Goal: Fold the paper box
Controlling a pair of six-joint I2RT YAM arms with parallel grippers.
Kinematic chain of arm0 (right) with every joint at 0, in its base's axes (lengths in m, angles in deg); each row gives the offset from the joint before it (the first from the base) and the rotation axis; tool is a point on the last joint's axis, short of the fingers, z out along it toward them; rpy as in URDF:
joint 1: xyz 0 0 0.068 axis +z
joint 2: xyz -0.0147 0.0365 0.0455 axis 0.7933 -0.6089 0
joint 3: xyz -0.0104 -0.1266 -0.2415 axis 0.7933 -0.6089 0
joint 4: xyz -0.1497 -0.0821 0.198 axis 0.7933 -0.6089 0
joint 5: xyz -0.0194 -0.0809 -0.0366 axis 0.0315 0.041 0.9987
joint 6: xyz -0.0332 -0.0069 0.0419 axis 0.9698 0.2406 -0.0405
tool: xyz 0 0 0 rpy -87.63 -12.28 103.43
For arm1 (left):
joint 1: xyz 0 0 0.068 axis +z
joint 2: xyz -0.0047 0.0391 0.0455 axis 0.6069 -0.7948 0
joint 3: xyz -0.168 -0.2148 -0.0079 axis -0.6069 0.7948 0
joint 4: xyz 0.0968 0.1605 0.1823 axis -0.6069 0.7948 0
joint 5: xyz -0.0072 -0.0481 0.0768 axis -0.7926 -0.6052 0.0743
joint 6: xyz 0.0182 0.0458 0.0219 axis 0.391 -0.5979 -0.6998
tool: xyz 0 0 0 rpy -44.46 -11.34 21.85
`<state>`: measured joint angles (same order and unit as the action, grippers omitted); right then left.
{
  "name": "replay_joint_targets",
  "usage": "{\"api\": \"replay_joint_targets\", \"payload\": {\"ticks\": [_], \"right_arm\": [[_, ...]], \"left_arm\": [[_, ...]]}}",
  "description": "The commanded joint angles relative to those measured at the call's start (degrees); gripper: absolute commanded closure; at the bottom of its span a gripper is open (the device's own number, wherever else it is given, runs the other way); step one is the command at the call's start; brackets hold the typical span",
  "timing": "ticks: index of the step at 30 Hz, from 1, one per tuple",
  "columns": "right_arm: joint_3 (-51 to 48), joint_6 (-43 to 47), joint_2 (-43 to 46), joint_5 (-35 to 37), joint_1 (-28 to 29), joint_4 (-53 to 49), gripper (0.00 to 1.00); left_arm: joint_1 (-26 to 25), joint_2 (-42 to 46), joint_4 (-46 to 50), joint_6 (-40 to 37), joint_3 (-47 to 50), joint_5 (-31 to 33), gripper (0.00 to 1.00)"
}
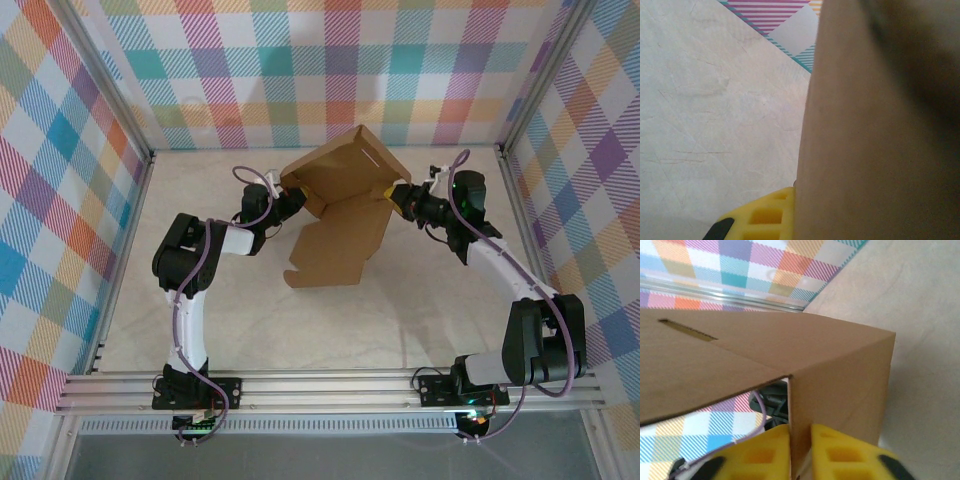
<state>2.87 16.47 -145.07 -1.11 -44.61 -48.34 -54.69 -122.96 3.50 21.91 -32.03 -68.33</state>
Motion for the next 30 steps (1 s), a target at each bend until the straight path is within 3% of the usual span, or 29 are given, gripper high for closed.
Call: {"api": "replay_joint_targets", "payload": {"ticks": [1, 5, 7, 9, 10, 16, 22, 30], "right_arm": [[1.9, 0.7, 1.1, -1.2, 0.3, 1.0, 1.0], [2.0, 1.3, 1.1, -1.3, 0.2, 0.6, 0.97], [2.9, 3.2, 1.6, -0.9, 0.2, -1.7, 0.57], [3.7, 5.7, 2.9, 1.6, 0.1, -5.4, 0.36], [4.3, 7.5, 3.8, 3.5, 0.0, -8.3, 0.32], [9.5, 18.6, 9.2, 14.5, -0.1, -23.5, 0.24], [19.4, 27.6, 10.7, 24.8, 1.2, -37.0, 0.22], [44.9, 40.3, -1.7, 43.0, 15.5, -51.4, 0.24]], "left_arm": [[0.3, 2.0, -1.0, -1.1, 0.1, -0.4, 1.0], [0.3, 2.3, -1.1, -0.9, 0.4, 0.3, 1.0], [0.4, 2.6, -1.1, -0.4, 0.7, 1.2, 1.0], [0.4, 2.8, -1.2, -0.1, 1.0, 2.2, 1.0], [0.4, 2.9, -1.1, 0.1, 1.2, 2.9, 1.0], [0.4, 3.1, -0.4, 0.9, 1.8, 6.1, 1.0], [0.4, 3.3, -0.4, 0.7, 2.5, 9.4, 1.0], [0.1, 3.6, -1.2, -0.1, 3.7, 13.3, 1.0]]}}
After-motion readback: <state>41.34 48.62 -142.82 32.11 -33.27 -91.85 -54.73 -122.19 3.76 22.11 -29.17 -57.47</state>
